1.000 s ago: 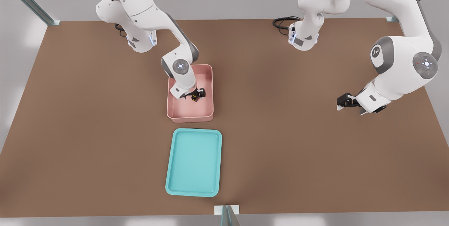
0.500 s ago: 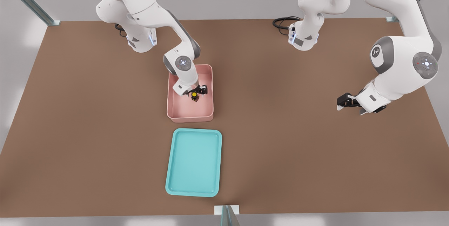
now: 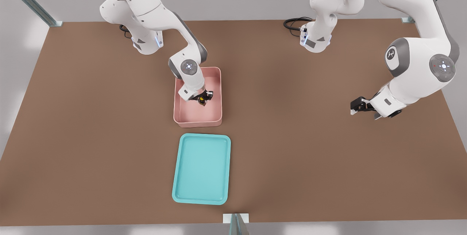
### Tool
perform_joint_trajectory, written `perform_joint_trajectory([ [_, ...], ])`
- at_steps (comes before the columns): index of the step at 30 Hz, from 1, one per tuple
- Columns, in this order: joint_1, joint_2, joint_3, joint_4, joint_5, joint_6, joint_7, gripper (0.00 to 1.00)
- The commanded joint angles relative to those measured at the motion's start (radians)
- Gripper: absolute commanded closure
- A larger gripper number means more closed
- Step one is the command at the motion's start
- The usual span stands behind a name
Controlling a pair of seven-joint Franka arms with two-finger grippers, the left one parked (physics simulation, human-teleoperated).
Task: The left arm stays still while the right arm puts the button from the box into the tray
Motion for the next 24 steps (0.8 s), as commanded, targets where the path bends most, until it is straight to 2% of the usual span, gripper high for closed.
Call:
perform_joint_trajectory([
  [1,-0.001,0.000,0.000,0.001,0.000,0.001,0.000,0.55],
  [3,0.000,-0.003,0.003,0.001,0.000,-0.005,0.001,0.60],
  [9,-0.001,-0.100,-0.003,0.036,0.000,-0.111,-0.014,0.60],
  [14,-0.058,-0.095,-0.011,0.254,0.000,-0.358,-0.080,0.60],
  [21,-0.159,0.151,-0.028,0.774,0.006,-0.764,-0.259,0.60],
  [24,-0.176,0.256,-0.034,0.930,0.003,-0.833,-0.342,0.60],
])
